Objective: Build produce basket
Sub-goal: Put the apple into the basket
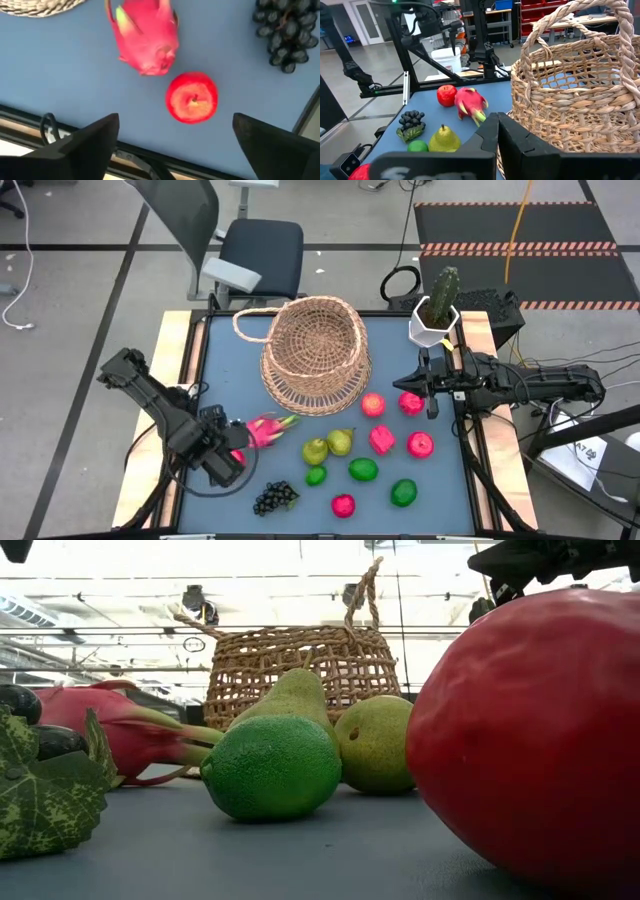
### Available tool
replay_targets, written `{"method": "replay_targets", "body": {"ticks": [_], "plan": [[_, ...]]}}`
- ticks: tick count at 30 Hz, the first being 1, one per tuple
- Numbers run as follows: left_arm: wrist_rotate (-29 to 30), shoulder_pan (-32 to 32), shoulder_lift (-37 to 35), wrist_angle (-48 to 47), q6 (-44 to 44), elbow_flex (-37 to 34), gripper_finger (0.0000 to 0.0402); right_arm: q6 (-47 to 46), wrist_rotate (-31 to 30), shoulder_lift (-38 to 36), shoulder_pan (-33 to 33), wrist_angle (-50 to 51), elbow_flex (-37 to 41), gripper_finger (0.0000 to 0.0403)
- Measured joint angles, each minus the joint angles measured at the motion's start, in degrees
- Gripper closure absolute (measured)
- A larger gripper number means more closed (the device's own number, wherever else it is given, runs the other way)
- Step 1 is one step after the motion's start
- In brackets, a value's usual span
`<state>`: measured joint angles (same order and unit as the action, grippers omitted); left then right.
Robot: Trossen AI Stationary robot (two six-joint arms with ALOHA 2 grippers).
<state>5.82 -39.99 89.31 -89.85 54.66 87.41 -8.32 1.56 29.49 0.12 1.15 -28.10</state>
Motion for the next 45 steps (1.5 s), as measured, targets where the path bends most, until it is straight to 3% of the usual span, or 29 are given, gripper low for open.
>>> {"method": "replay_targets", "body": {"ticks": [6,9,12,14,29,36,45], "plan": [[-1.67,-1.24,2.14,0.74,2.88,-0.04,0.0034,0.01,0.0,-0.01,0.0,0.0,0.0,0.0403],[0.72,-2.24,2.57,1.13,2.85,-0.04,0.0036,0.0,0.0,0.0,0.0,0.0,0.0,0.0403],[4.63,-2.39,2.55,1.06,-4.35,-0.04,0.0036,0.01,0.0,0.0,0.0,0.0,0.0,0.0403],[4.06,-1.86,2.55,2.52,-6.09,-0.04,0.0036,0.01,0.0,-0.01,0.0,0.0,0.0,0.0403],[1.76,-2.71,2.57,11.01,6.64,-8.82,0.0034,0.0,0.0,0.01,0.0,0.0,0.0,0.0403],[1.3,-3.59,2.57,16.47,8.02,-14.89,0.0006,0.03,0.0,0.01,0.0,0.0,0.0,0.0403],[1.32,-3.61,2.57,16.62,8.62,-17.13,0.0022,0.12,0.0,0.01,-0.01,0.01,0.0,0.0403]]}}
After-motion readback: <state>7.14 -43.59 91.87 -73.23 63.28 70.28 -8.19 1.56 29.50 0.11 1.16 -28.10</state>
